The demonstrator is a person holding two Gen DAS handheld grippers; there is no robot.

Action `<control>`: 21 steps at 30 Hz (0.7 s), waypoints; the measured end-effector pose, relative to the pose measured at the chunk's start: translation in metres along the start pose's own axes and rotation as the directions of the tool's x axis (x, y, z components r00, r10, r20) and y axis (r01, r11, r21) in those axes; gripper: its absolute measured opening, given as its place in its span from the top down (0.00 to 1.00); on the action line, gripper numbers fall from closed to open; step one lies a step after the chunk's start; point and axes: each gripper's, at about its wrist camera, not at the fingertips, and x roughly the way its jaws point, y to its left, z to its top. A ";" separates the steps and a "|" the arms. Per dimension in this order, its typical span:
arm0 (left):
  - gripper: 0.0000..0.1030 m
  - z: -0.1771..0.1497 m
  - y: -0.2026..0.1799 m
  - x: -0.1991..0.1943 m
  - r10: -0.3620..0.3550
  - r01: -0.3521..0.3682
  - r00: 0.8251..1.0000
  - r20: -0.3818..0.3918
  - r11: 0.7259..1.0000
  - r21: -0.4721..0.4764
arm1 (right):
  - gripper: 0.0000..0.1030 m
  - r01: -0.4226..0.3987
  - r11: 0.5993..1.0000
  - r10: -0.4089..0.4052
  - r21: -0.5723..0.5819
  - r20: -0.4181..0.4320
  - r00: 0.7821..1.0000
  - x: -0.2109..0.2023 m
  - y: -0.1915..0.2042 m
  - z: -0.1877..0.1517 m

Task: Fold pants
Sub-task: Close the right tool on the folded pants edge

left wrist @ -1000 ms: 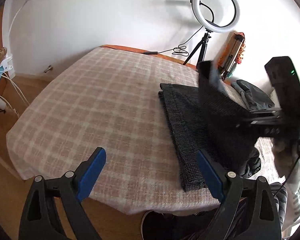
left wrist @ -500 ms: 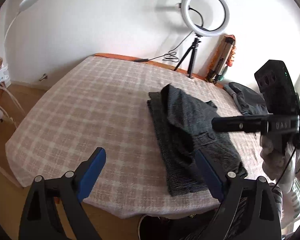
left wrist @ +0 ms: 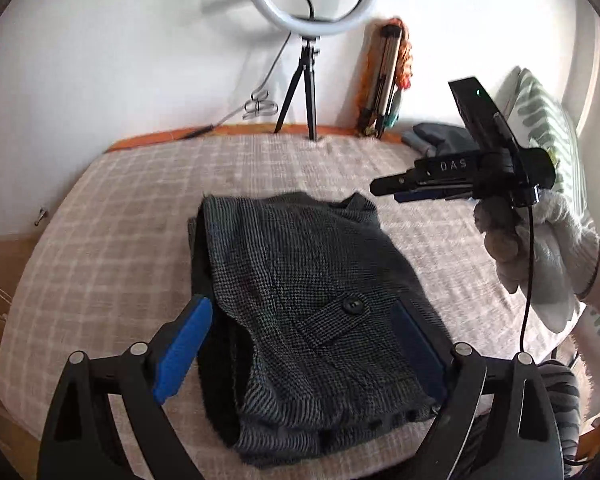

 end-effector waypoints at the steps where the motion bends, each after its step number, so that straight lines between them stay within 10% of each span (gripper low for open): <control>1: 0.12 -0.002 0.002 0.009 0.010 -0.010 1.000 -0.024 1.000 -0.001 | 0.59 -0.006 1.000 0.006 0.000 -0.013 1.000 0.009 -0.001 0.002; 2: 0.12 -0.004 0.004 0.016 0.021 -0.021 0.999 -0.043 1.000 -0.001 | 0.80 -0.002 1.000 0.002 -0.004 -0.022 1.000 0.015 -0.002 0.003; 5: 0.12 -0.018 0.018 0.035 0.060 -0.062 0.992 -0.108 0.998 -0.018 | 0.90 0.045 0.999 -0.045 -0.004 -0.040 0.998 0.030 -0.003 0.010; 11: 0.11 -0.049 0.053 0.047 -0.030 0.002 0.989 -0.148 0.982 -0.187 | 0.86 0.010 0.981 -0.004 0.191 -0.034 0.999 0.037 -0.033 0.017; 14: 0.12 -0.051 0.055 0.044 -0.038 0.009 0.990 -0.136 0.979 -0.204 | 0.77 0.124 0.989 -0.128 0.078 0.047 0.991 0.009 -0.017 0.015; 21: 0.12 -0.038 0.049 0.004 0.093 -0.098 0.995 -0.047 0.987 -0.129 | 0.77 -0.051 0.976 0.057 -0.213 0.023 0.998 -0.027 0.048 -0.008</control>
